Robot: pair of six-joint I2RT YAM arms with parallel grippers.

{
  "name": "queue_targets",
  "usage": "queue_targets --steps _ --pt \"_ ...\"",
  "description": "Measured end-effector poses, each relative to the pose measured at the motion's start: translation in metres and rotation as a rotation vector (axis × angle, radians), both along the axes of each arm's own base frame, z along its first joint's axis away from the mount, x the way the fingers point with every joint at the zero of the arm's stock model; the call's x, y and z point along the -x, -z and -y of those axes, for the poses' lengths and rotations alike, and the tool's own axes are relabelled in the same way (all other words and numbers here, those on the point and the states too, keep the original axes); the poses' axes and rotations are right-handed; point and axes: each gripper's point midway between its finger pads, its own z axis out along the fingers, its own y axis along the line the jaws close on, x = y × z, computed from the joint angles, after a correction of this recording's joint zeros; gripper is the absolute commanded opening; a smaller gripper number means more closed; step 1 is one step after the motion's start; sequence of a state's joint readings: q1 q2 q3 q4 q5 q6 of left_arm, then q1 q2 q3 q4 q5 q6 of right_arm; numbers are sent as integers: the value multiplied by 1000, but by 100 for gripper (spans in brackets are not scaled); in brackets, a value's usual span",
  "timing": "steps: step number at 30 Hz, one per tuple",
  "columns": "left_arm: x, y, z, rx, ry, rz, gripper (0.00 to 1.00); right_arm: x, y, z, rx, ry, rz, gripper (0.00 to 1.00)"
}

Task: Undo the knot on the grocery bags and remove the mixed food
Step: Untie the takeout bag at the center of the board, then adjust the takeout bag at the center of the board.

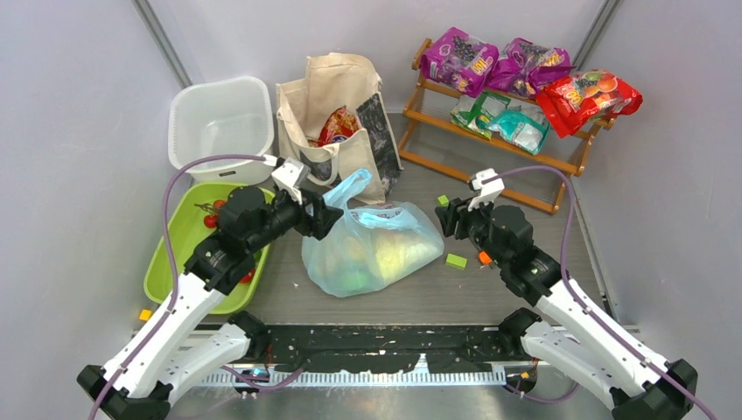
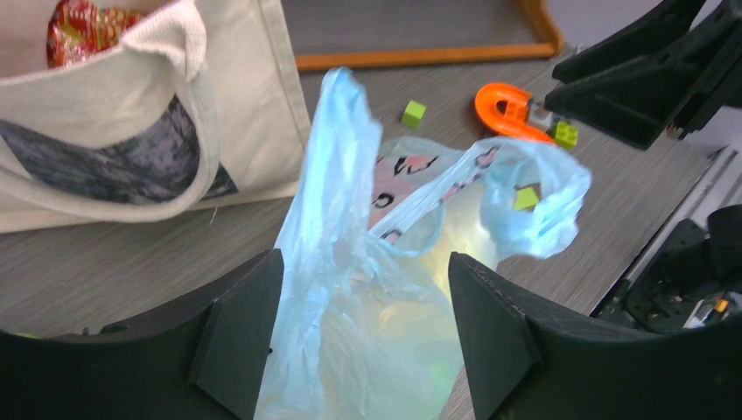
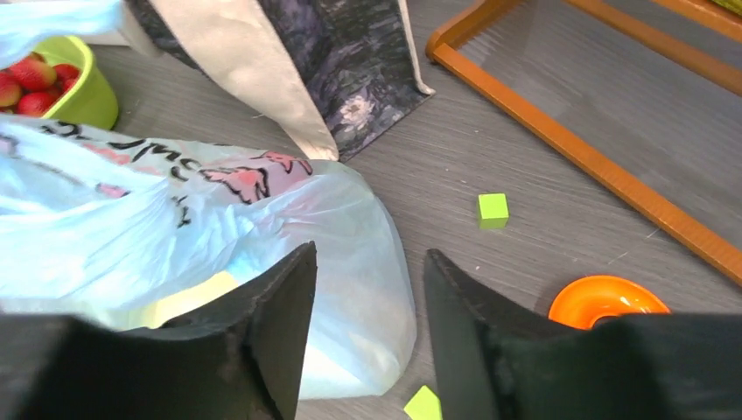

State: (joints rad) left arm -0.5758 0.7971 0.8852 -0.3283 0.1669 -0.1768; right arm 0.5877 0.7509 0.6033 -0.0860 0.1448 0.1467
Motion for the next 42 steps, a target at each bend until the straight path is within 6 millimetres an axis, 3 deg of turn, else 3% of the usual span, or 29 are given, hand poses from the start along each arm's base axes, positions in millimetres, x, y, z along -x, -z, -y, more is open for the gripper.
queue_targets --steps 4,9,16,22,24,26,29,31,36,42 --pt "2 -22 6 31 33 30 79 17 -15 -6 -50 -75 24 81" --pt "-15 -31 18 24 41 16 84 41 -24 -32 -101 -267 29 89" --pt "-45 -5 35 -36 25 -73 82 77 -28 -74 -95 -504 53 90" --pt "-53 3 38 -53 17 -97 74 99 -18 -101 0 -583 80 88" --pt "-54 4 38 -57 11 -98 67 103 -19 -105 19 -590 100 85" --pt "-55 7 38 -62 7 -103 51 104 -20 -107 25 -588 113 83" --pt "-57 12 39 -69 6 -117 15 103 -23 -111 23 -581 130 80" --pt "-57 14 39 -68 3 -126 2 103 -25 -114 17 -584 140 79" --pt "-53 7 38 -54 10 -111 0 105 -29 -129 -17 -609 154 79" --pt "-32 -17 30 11 30 -58 0 97 -31 -143 -35 -590 192 80"
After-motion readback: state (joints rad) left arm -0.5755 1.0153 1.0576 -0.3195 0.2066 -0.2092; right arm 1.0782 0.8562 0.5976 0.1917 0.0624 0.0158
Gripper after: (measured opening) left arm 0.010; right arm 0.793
